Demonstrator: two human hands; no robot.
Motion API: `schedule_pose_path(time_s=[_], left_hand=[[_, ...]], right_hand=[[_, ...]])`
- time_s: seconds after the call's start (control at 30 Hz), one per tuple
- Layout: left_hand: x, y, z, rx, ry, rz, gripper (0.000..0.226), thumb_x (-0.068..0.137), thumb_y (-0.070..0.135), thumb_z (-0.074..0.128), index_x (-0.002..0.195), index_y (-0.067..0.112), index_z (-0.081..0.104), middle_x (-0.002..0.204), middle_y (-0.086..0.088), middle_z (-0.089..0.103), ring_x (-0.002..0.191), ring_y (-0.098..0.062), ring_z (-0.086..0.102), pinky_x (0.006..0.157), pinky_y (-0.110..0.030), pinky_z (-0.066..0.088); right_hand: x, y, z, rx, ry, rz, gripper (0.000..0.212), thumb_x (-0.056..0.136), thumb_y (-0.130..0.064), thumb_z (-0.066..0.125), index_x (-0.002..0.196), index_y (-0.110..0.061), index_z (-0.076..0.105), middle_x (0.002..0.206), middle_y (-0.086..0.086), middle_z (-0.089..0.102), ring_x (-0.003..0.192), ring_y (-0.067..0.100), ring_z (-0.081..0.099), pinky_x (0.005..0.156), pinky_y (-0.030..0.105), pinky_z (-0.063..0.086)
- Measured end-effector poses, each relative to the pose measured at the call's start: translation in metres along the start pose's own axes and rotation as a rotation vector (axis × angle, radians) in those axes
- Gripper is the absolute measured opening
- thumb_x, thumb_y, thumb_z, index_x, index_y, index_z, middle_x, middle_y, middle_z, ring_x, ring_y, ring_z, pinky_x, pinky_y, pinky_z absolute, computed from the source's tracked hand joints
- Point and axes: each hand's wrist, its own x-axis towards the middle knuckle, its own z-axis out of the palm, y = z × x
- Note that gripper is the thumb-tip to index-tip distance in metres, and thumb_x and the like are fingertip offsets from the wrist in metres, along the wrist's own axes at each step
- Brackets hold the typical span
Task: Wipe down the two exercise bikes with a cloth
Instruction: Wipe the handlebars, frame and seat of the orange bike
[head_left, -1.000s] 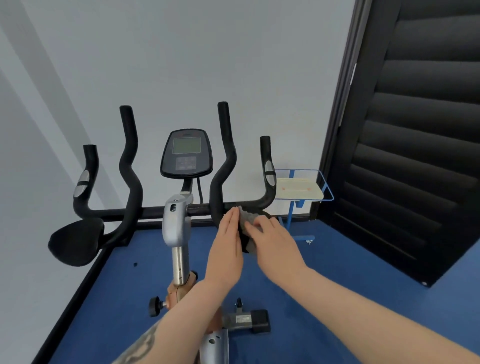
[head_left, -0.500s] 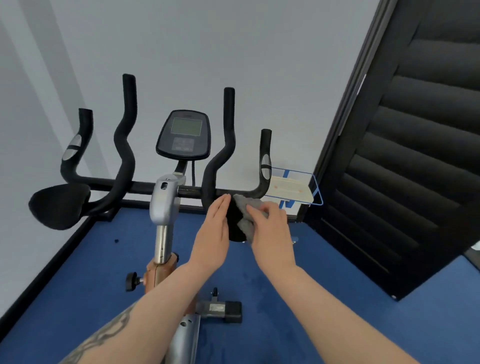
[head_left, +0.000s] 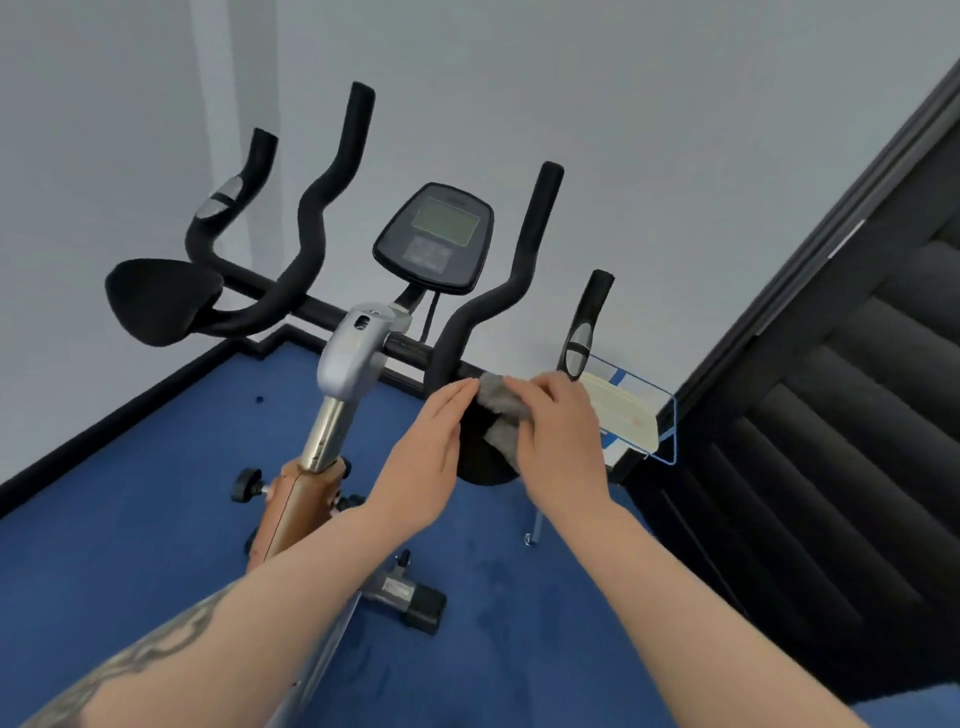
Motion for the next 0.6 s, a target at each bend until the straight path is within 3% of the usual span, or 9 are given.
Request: schedule_pose_path(time_s=[0.13, 0.23, 0.3, 0.43, 0.53, 0.6], left_hand=[[-0.004, 0.010, 0.005, -0.017, 0.099, -0.076, 0.045, 0.100, -0.008, 0.039, 0.143, 0.002, 0.042, 0.148, -0.008, 0.043, 0.136, -0.015, 0.042, 0.115, -0.024, 0.031], [-0.004, 0.016, 0.010, -0.043, 0.143, -0.128, 0.046, 0.098, -0.011, 0.040, 0.142, 0.001, 0.044, 0.145, -0.010, 0.047, 0.134, -0.016, 0.045, 0.113, -0.022, 0.033], [-0.002, 0.019, 0.013, -0.045, 0.186, -0.142, 0.044, 0.098, -0.012, 0.040, 0.140, 0.000, 0.045, 0.142, -0.009, 0.049, 0.129, -0.010, 0.047, 0.110, -0.016, 0.034], [-0.003, 0.020, 0.020, 0.013, 0.253, -0.168, 0.043, 0.100, -0.006, 0.039, 0.139, 0.007, 0.048, 0.137, -0.001, 0.053, 0.124, -0.001, 0.048, 0.106, -0.014, 0.035], [-0.005, 0.019, 0.031, -0.001, 0.334, -0.234, 0.046, 0.099, -0.007, 0.042, 0.137, 0.018, 0.050, 0.126, -0.002, 0.060, 0.112, -0.003, 0.054, 0.097, -0.009, 0.038], [-0.006, 0.018, 0.036, 0.011, 0.394, -0.288, 0.050, 0.099, -0.003, 0.044, 0.134, 0.033, 0.047, 0.123, 0.007, 0.061, 0.110, 0.001, 0.056, 0.094, -0.008, 0.041]], right_hand=[[-0.008, 0.015, 0.001, 0.041, -0.145, -0.165, 0.040, 0.088, -0.018, 0.063, 0.127, -0.016, 0.061, 0.120, -0.001, 0.055, 0.102, 0.021, 0.047, 0.091, 0.035, 0.041], [0.001, 0.032, -0.009, -0.015, -0.338, -0.368, 0.053, 0.082, -0.036, 0.071, 0.130, -0.016, 0.060, 0.121, -0.002, 0.054, 0.104, 0.020, 0.047, 0.092, 0.035, 0.042], [0.020, 0.038, -0.012, 0.001, -0.356, -0.435, 0.044, 0.084, -0.027, 0.071, 0.126, -0.016, 0.063, 0.115, 0.000, 0.056, 0.101, 0.021, 0.050, 0.088, 0.036, 0.046], [0.037, 0.041, -0.008, 0.121, -0.268, -0.332, 0.028, 0.089, -0.019, 0.065, 0.117, -0.021, 0.068, 0.109, -0.004, 0.057, 0.102, 0.017, 0.049, 0.086, 0.024, 0.040], [0.022, 0.043, -0.007, 0.123, -0.359, -0.522, 0.023, 0.084, -0.015, 0.068, 0.106, -0.020, 0.070, 0.104, -0.005, 0.058, 0.091, 0.020, 0.050, 0.079, 0.033, 0.046], [0.035, 0.048, -0.010, 0.120, -0.402, -0.621, 0.023, 0.083, -0.014, 0.068, 0.105, -0.020, 0.071, 0.101, -0.005, 0.059, 0.089, 0.019, 0.050, 0.078, 0.034, 0.047]])
